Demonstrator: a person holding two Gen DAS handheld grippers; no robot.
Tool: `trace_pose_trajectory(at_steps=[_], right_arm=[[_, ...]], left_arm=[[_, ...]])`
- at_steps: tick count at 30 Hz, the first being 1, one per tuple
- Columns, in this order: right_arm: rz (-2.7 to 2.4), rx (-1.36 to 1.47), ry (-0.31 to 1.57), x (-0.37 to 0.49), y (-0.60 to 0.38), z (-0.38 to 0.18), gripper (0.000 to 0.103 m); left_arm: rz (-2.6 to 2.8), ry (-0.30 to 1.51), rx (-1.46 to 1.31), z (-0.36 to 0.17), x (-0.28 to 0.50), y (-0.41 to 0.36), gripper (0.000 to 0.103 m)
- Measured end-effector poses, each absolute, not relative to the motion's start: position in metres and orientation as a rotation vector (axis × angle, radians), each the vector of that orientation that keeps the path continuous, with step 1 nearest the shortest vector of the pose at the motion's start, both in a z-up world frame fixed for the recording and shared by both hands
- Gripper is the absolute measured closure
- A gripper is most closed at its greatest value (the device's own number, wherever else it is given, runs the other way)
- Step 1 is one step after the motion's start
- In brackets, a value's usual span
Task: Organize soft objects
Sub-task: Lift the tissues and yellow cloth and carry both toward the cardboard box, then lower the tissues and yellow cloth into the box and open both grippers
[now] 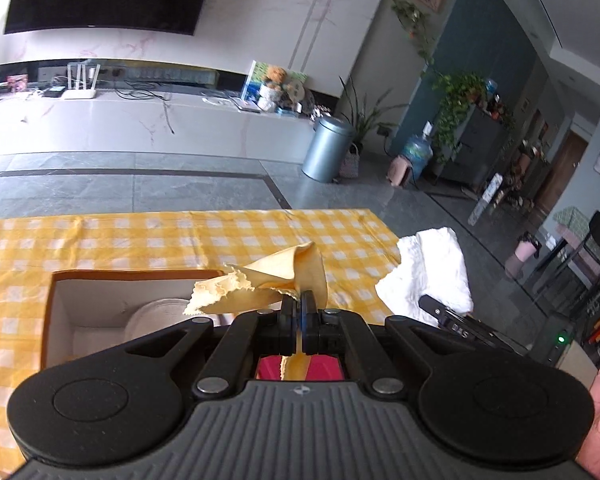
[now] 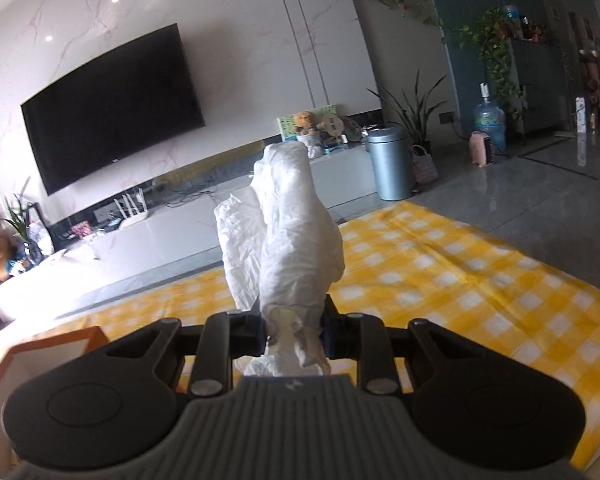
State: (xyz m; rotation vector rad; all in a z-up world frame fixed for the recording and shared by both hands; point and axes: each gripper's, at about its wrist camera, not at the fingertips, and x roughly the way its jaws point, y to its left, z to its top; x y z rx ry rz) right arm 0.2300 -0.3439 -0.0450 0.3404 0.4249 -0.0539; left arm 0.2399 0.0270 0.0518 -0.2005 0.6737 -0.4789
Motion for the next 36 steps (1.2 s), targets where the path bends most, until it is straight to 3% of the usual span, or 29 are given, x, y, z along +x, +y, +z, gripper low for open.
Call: trace_pose_trajectory(at_steps=[10, 15, 25, 36], right_arm=[[0.363, 0.366, 0.553, 0.235, -0.234, -0.009, 0.079], [0.431, 0.078, 0.632, 0.26, -0.155, -0.013, 0.079], [0.419, -0.281, 0.861, 0.333, -0.056, -0.06, 0.079], [0.41, -0.33, 0.956, 0.374, -0.013, -0.099, 0.079]], left_arm=[[-0.293, 0.527, -0.357, 0.02, 0.214, 0.106, 0.101], [-0.264, 0.56, -0.385, -0.005, 0.22, 0.126, 0.101], [-0.234, 0.574, -0.432, -0.023, 0.207, 0.159, 0.101], [-0.232, 0.576, -0.416, -0.022, 0.205, 0.157, 0.101]])
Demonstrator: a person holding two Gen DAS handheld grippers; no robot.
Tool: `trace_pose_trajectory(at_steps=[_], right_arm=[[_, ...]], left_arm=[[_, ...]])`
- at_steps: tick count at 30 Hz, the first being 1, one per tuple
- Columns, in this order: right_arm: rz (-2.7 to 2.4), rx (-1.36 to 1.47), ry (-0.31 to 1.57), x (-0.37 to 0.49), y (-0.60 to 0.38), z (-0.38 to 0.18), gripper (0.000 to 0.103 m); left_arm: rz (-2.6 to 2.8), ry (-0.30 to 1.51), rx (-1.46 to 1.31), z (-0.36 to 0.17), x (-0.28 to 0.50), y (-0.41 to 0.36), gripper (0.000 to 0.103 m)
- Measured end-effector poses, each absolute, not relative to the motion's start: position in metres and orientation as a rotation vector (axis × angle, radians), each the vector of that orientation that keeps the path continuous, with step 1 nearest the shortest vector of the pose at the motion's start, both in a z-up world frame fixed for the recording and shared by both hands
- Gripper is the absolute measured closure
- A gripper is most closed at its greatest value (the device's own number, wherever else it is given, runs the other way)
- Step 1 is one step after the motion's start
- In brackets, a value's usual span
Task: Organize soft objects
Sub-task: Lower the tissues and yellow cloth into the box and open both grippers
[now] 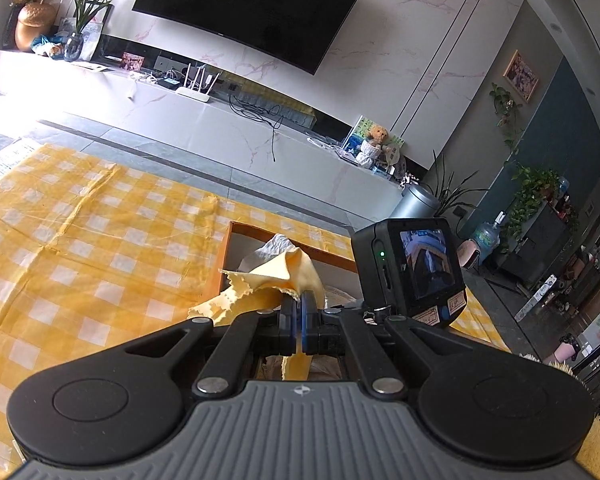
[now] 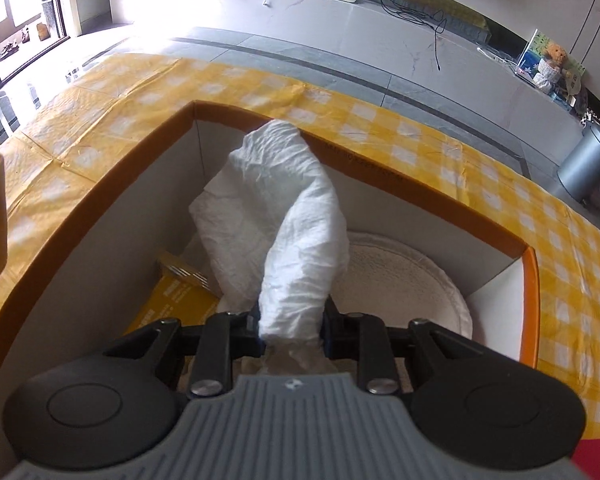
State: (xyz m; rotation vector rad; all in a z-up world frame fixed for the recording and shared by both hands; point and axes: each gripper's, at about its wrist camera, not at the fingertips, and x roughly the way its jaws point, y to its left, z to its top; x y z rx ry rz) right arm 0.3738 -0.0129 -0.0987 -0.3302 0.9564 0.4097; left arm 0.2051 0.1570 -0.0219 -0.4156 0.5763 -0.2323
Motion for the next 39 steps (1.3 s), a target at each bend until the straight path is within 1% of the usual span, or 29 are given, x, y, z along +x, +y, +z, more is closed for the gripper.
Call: trace_pose_trajectory(at_steps=[3, 7, 9, 11, 13, 15, 17, 20, 25, 27, 31, 34, 39], right_arm=[[0.437, -0.374, 0.94, 0.367, -0.007, -0.098, 0.079], [0.487, -0.467, 0.825, 0.347, 0.0, -0.095, 0.079], [0.513, -0.484, 0.797, 0.343, 0.002, -0.095, 0.066], [0.499, -0.479, 0.807, 0.344, 0.002, -0.096, 0.044], [0.48, -0.445, 0.796, 0.344, -0.002, -0.092, 0.034], [0.486, -0.415, 0.768, 0.34, -0.01, -0.085, 0.029], [0.477, -0.418, 0.701, 0.332, -0.017, -0.074, 0.006], [0.429, -0.477, 0.568, 0.314, -0.027, -0.061, 0.003], [0.385, -0.476, 0.464, 0.282, -0.065, -0.035, 0.003], [0.353, -0.442, 0.455, 0.272, -0.083, -0.027, 0.003], [0.281, -0.283, 0.452, 0.255, -0.125, -0.017, 0.003], [0.247, -0.169, 0.448, 0.252, -0.147, -0.022, 0.003], [0.261, -0.059, 0.494, 0.252, -0.165, -0.039, 0.003]], left_arm=[[-0.231, 0.581, -0.429, -0.022, 0.205, 0.159, 0.101], [-0.223, 0.583, -0.423, -0.021, 0.203, 0.158, 0.101], [-0.225, 0.583, -0.42, -0.02, 0.204, 0.157, 0.101], [-0.228, 0.582, -0.416, -0.02, 0.204, 0.156, 0.101], [-0.234, 0.58, -0.412, -0.018, 0.203, 0.154, 0.101], [-0.244, 0.577, -0.409, -0.016, 0.202, 0.153, 0.101], [-0.251, 0.573, -0.41, -0.015, 0.201, 0.153, 0.101], [-0.267, 0.574, -0.415, -0.014, 0.2, 0.153, 0.101], [-0.299, 0.592, -0.405, -0.014, 0.198, 0.146, 0.101], [-0.355, 0.63, -0.382, -0.014, 0.198, 0.139, 0.101], [-0.423, 0.671, -0.352, -0.018, 0.197, 0.123, 0.101], [-0.436, 0.71, -0.32, -0.027, 0.201, 0.11, 0.101], [-0.404, 0.792, -0.258, -0.049, 0.212, 0.093, 0.101]])
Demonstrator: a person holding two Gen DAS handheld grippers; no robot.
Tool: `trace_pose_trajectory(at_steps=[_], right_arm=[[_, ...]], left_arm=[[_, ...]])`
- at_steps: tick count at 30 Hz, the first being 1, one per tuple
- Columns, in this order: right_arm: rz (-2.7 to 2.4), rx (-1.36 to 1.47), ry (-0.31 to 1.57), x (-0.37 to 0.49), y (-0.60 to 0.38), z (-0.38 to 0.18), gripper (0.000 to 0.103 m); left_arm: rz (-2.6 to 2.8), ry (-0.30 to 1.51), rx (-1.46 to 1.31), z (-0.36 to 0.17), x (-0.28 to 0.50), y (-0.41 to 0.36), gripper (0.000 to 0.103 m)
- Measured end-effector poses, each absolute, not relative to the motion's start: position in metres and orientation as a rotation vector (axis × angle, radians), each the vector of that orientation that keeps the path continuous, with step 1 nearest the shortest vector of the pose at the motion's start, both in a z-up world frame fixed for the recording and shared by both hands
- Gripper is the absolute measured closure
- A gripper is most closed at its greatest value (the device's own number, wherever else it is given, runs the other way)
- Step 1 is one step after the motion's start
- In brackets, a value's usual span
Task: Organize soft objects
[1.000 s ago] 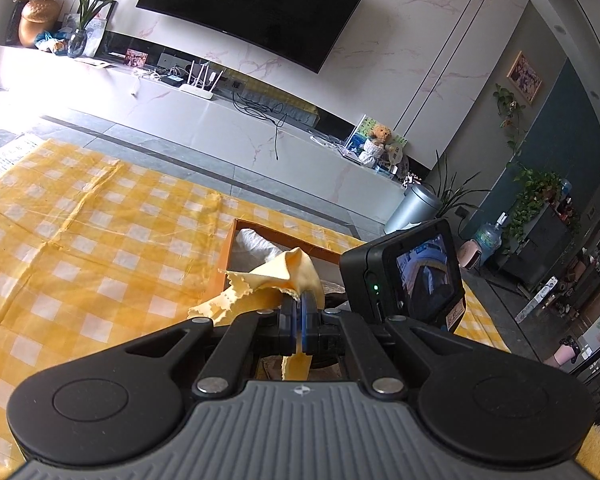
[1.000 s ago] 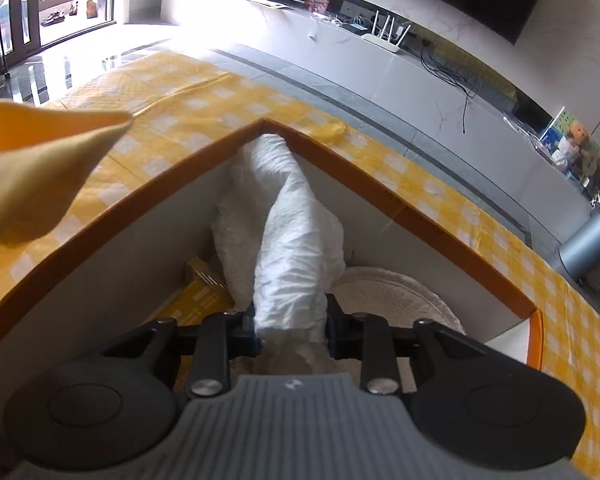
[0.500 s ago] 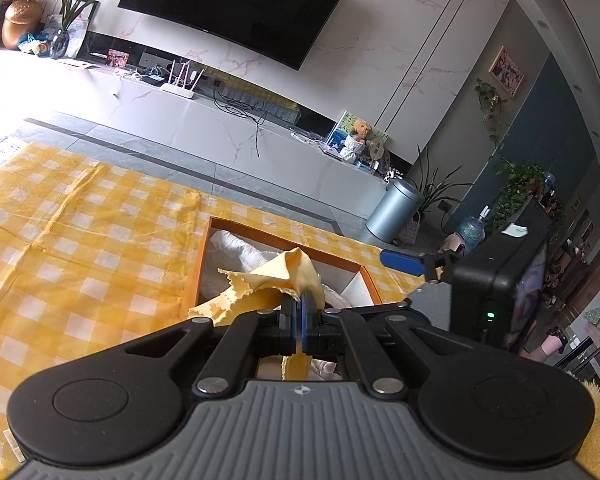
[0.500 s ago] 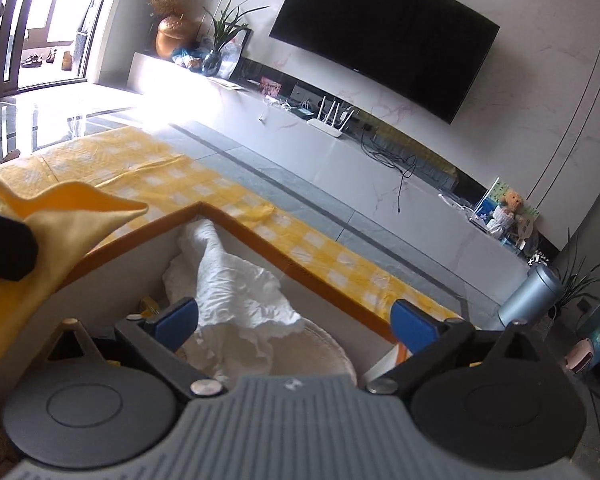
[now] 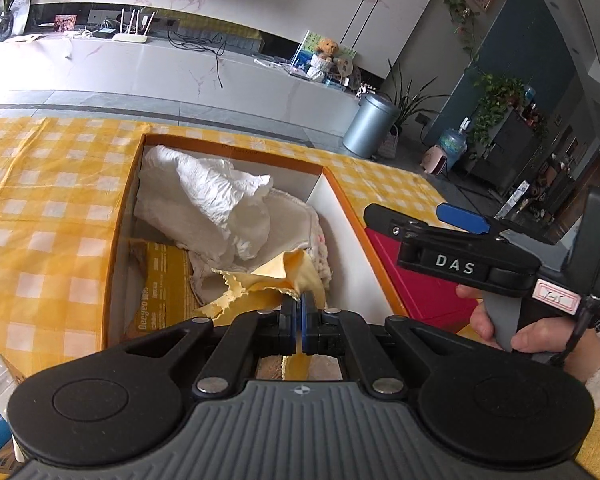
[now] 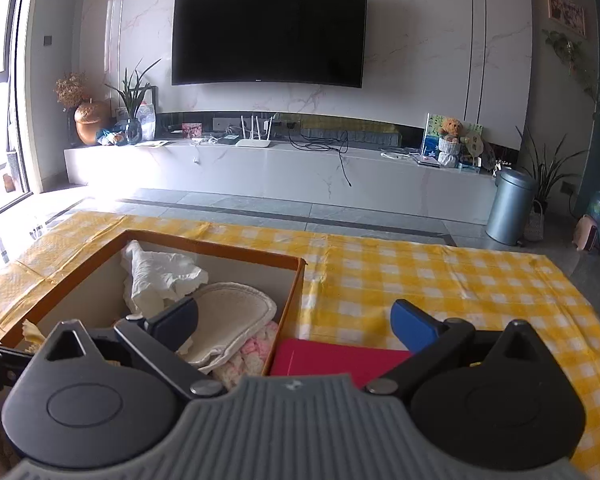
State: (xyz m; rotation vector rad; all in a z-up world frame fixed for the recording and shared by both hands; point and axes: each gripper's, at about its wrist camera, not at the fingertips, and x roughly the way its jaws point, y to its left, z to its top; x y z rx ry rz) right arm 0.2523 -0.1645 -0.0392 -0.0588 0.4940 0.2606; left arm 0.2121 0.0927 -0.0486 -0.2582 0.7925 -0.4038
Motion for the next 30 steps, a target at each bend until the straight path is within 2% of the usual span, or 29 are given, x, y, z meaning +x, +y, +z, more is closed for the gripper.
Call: trace_pose_trajectory(at_steps=[6, 8, 10, 15, 24, 30], right_arm=[[0.309, -0.048, 0.485, 0.242, -0.164, -0.042, 0.003], [0.313, -0.056, 0.473, 0.238, -0.164, -0.039, 0.003], [0.312, -0.06, 0.46, 0.232, -0.167, -0.034, 0.003], [0.278, -0.037, 0.431, 0.218, -0.178, -0.022, 0.003], [0.089, 0.054, 0.424, 0.19, -0.214, -0.025, 0.003], [0.059, -0.004, 0.465, 0.188, -0.216, -0.033, 0.003]], left_arm=[[-0.243, 0.772, -0.066, -0.057, 0.21, 0.069, 0.098], [-0.187, 0.73, -0.017, -0.054, 0.207, 0.063, 0.08], [-0.163, 0.692, 0.026, -0.049, 0.201, 0.056, 0.035], [-0.102, 0.592, 0.121, -0.033, 0.183, 0.038, 0.01], [-0.022, 0.388, 0.153, -0.014, 0.154, 0.014, 0.005], [-0.104, 0.395, 0.104, -0.009, 0.151, 0.012, 0.005]])
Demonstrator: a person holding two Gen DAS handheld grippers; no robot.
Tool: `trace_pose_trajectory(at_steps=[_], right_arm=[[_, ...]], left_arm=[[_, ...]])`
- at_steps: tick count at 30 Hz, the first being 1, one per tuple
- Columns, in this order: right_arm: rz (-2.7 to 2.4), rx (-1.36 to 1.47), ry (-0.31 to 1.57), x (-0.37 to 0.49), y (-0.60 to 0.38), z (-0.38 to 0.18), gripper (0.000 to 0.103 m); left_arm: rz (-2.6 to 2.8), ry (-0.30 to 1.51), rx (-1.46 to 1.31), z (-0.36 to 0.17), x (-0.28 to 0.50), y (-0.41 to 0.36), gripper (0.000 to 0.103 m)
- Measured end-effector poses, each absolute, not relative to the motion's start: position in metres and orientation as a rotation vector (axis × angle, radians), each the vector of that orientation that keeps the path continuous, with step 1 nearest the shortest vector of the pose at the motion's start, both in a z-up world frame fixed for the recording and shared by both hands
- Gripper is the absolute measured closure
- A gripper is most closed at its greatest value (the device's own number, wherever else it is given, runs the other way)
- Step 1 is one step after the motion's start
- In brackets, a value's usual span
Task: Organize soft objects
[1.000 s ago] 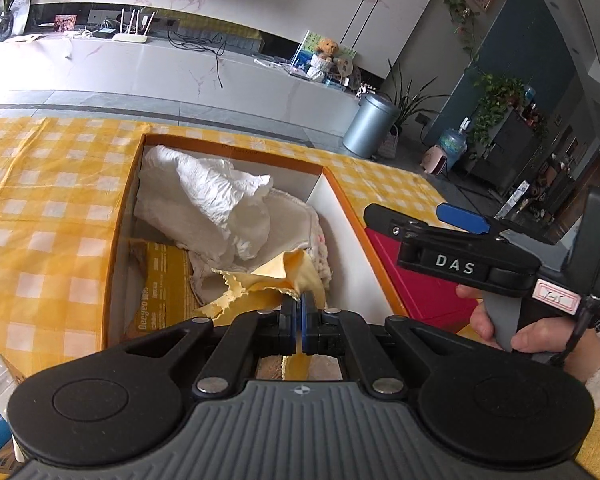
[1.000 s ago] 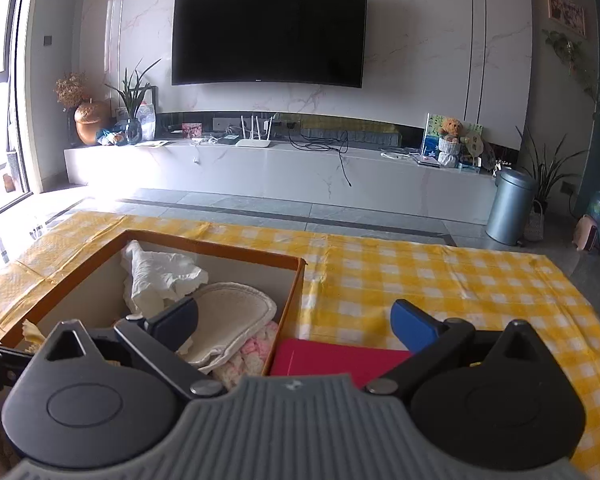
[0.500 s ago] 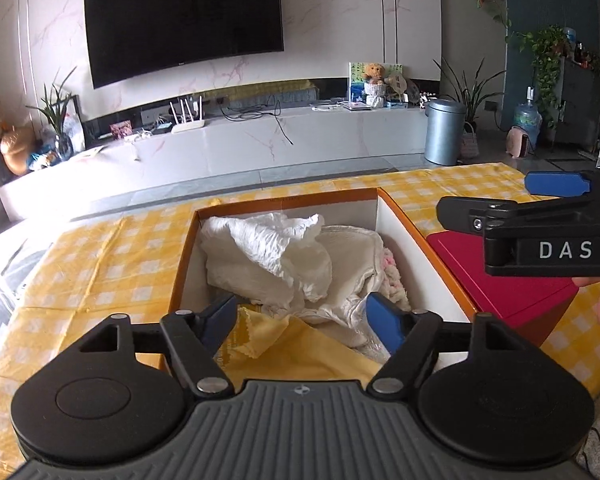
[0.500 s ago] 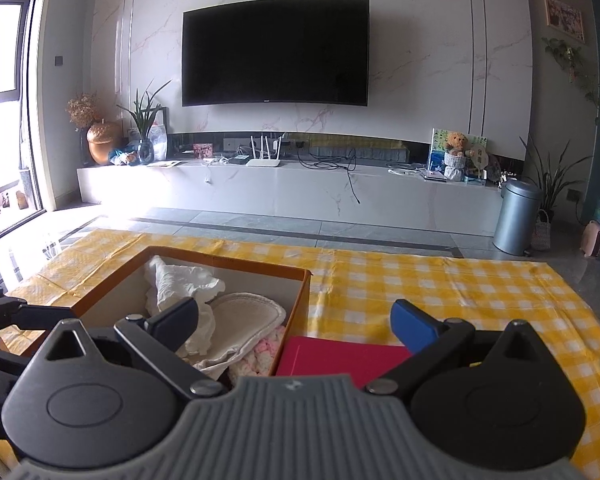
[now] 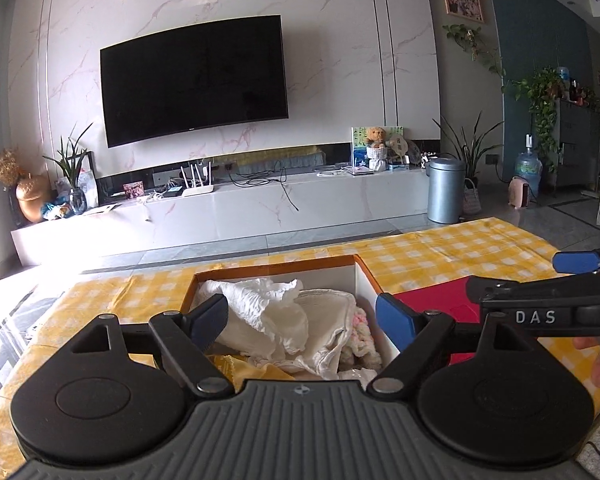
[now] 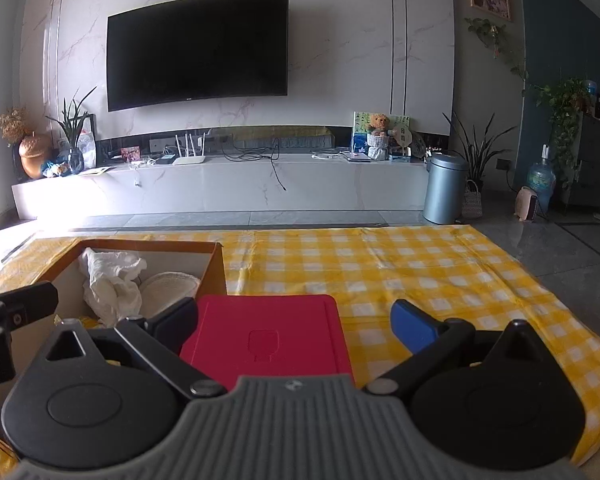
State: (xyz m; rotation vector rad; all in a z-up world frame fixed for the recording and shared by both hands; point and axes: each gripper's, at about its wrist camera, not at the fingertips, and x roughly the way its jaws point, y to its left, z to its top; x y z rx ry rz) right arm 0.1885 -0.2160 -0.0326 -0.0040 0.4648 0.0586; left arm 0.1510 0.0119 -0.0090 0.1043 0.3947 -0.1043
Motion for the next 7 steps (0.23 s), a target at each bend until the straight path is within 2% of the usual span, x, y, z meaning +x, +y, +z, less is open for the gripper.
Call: trace_pose_trajectory(at_steps=[7], right_arm=[[0.098, -0.063, 0.475, 0.184, -0.202, -0.037, 0.003]], left_arm=[[-0.083, 0.417, 0.028, -0.01, 0.155, 0.019, 0.004]])
